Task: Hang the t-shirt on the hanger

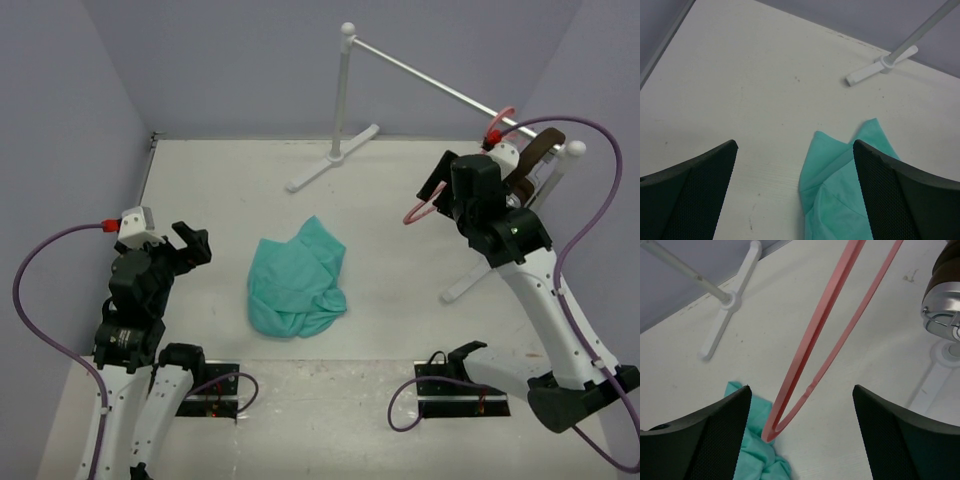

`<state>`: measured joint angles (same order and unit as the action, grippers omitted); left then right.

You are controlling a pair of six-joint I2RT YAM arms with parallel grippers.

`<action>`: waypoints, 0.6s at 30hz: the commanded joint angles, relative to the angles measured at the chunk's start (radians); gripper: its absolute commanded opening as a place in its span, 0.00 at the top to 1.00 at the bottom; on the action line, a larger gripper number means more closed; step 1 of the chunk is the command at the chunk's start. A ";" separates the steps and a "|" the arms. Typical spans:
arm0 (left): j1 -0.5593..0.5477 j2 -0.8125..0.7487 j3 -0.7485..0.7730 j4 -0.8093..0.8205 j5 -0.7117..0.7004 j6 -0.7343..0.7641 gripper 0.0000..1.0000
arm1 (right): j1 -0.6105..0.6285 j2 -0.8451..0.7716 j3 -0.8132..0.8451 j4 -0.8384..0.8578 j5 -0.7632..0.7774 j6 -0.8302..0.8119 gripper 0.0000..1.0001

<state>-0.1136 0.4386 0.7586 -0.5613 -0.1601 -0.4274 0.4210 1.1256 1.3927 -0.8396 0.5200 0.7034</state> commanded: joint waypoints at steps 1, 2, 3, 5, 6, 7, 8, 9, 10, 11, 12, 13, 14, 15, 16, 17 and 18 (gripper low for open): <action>-0.008 -0.013 -0.005 0.040 0.005 -0.001 0.00 | 0.007 0.021 -0.052 0.048 0.147 0.045 0.24; -0.008 -0.017 -0.005 0.041 0.005 -0.001 0.00 | 0.007 0.025 -0.065 0.061 0.157 0.048 0.27; -0.008 -0.017 -0.005 0.041 0.007 -0.001 0.00 | 0.006 0.028 -0.066 0.065 0.159 0.053 0.31; -0.008 -0.017 -0.005 0.041 0.010 -0.001 0.00 | 0.010 0.025 -0.084 0.075 0.163 0.061 0.41; -0.008 -0.016 -0.005 0.041 0.011 -0.001 0.00 | 0.012 0.023 -0.093 0.080 0.171 0.067 0.47; -0.009 -0.015 -0.005 0.041 0.013 -0.001 0.00 | 0.015 0.020 -0.103 0.085 0.180 0.074 0.54; -0.009 -0.015 -0.005 0.041 0.013 -0.001 0.00 | 0.016 0.013 -0.109 0.089 0.183 0.076 0.58; -0.009 -0.015 -0.005 0.041 0.014 -0.001 0.00 | 0.021 0.008 -0.116 0.092 0.189 0.078 0.59; -0.009 -0.016 -0.005 0.041 0.014 -0.001 0.00 | 0.025 0.003 -0.125 0.095 0.194 0.083 0.61; -0.009 -0.018 -0.005 0.041 0.013 -0.001 0.00 | 0.028 -0.003 -0.135 0.100 0.196 0.089 0.65; -0.009 -0.020 -0.005 0.041 0.013 -0.001 0.00 | 0.028 -0.008 -0.144 0.109 0.197 0.089 0.67; -0.009 -0.022 -0.005 0.041 0.013 -0.001 0.00 | 0.028 -0.011 -0.156 0.117 0.203 0.089 0.70; -0.009 -0.023 -0.005 0.041 0.013 -0.001 0.00 | 0.028 -0.012 -0.159 0.118 0.212 0.090 0.74; -0.009 -0.024 -0.005 0.042 0.012 -0.001 0.00 | 0.027 -0.011 -0.157 0.107 0.216 0.095 0.80; -0.009 -0.024 -0.005 0.043 0.012 -0.001 0.00 | 0.028 -0.009 -0.154 0.100 0.218 0.100 0.85; -0.009 -0.023 -0.005 0.043 0.013 -0.001 0.00 | 0.030 -0.008 -0.150 0.096 0.219 0.105 0.88; -0.009 -0.021 -0.005 0.043 0.014 -0.001 0.00 | 0.033 -0.009 -0.148 0.096 0.219 0.103 0.90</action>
<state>-0.1146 0.4232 0.7551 -0.5599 -0.1567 -0.4274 0.4450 1.1320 1.2367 -0.7724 0.6770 0.7675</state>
